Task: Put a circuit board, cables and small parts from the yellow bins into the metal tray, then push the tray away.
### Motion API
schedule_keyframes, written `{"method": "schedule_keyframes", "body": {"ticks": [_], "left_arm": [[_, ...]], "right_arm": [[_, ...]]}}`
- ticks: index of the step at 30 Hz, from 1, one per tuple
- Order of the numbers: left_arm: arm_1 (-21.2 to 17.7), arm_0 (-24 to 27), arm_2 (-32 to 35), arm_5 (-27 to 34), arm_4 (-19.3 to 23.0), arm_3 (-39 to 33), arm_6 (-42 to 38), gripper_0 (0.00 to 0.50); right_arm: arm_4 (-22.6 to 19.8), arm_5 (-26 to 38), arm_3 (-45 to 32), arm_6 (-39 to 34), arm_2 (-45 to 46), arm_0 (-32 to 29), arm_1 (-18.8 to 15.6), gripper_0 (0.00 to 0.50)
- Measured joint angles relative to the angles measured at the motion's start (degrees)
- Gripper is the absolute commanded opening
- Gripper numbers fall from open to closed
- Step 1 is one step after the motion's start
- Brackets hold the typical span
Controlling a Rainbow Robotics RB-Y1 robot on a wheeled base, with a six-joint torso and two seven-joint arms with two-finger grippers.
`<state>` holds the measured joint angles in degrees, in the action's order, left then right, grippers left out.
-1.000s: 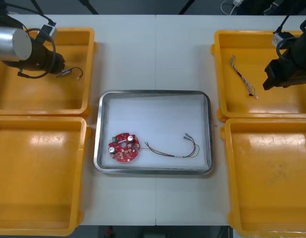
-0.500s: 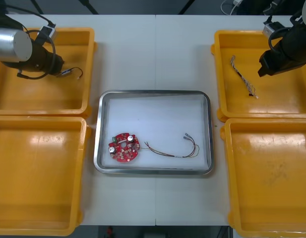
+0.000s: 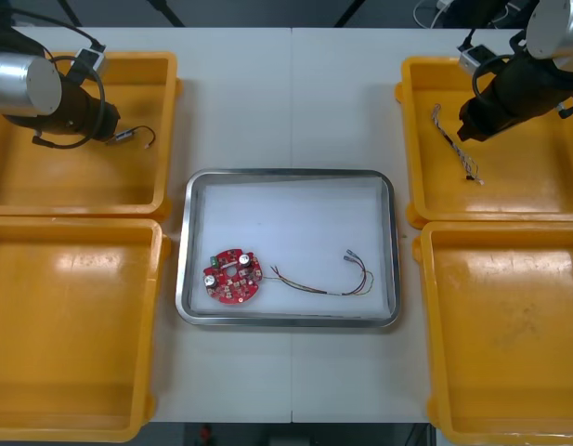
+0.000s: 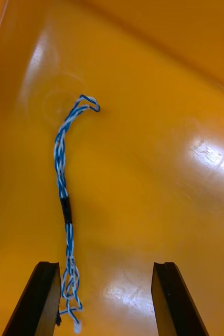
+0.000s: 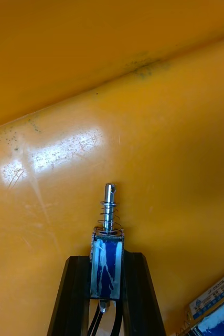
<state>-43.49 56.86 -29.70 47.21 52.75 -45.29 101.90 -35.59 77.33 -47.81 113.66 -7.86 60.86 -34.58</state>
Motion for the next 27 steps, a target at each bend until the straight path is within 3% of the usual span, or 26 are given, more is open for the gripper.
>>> {"method": "schedule_keyframes", "body": {"ticks": [2,19,27], "left_arm": [[0.0,0.0,0.0,0.0,0.0,0.0,0.0,0.000],[0.0,0.5,0.0,0.2,0.0,0.3,0.0,0.000],[-2.6,1.8,1.3,10.2,0.6,-5.3,0.0,0.000]], "right_arm": [[0.3,-0.5,0.0,0.0,0.0,0.0,0.6,0.500],[0.4,-5.9,6.7,1.1,0.0,0.0,2.9,0.500],[0.4,-7.9,6.8,1.1,-1.5,0.0,3.3,0.500]]}}
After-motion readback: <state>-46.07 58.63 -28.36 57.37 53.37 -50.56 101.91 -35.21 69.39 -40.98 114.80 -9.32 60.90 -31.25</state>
